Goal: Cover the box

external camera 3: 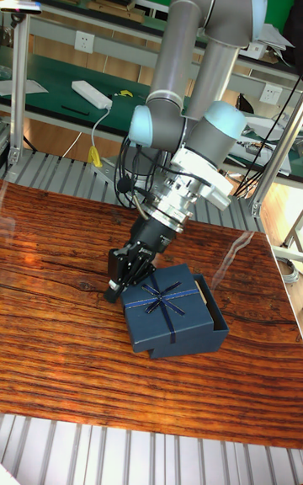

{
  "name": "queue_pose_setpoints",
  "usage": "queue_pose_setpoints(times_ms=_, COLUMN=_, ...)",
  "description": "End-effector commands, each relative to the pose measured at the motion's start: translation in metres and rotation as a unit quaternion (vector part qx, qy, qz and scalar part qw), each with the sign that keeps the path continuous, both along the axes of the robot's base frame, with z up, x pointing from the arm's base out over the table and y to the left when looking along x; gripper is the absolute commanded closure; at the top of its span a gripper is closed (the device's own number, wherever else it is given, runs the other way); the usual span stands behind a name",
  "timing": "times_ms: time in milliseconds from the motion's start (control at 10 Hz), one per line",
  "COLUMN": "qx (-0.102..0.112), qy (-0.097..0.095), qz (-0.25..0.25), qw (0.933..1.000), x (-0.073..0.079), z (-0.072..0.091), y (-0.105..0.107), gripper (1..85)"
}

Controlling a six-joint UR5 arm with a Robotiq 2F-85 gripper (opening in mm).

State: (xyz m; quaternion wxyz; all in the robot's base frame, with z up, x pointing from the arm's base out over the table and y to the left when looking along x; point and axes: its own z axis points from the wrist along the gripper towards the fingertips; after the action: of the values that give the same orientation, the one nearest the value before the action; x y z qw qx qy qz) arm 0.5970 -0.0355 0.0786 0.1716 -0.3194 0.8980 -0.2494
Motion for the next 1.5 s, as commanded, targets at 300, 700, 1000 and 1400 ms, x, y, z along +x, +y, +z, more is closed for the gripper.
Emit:
queue_pose_setpoints(times_ms=300, qx=0.042, qy=0.012, qz=0.001, qw=0.9990, x=0.004, z=-0.005, y=0.002, gripper=84.7)
queue_pose_setpoints(times_ms=700, qx=0.072, qy=0.020, qz=-0.004, qw=0.9972, x=0.011, z=-0.009, y=0.007, gripper=84.7)
queue_pose_setpoints(times_ms=1000, qx=0.101, qy=0.029, qz=-0.017, qw=0.9943, x=0.010, z=-0.022, y=0.010, gripper=84.7)
queue_pose_setpoints(times_ms=1400, qx=0.116, qy=0.034, qz=-0.020, qw=0.9925, x=0.005, z=-0.030, y=0.010, gripper=84.7)
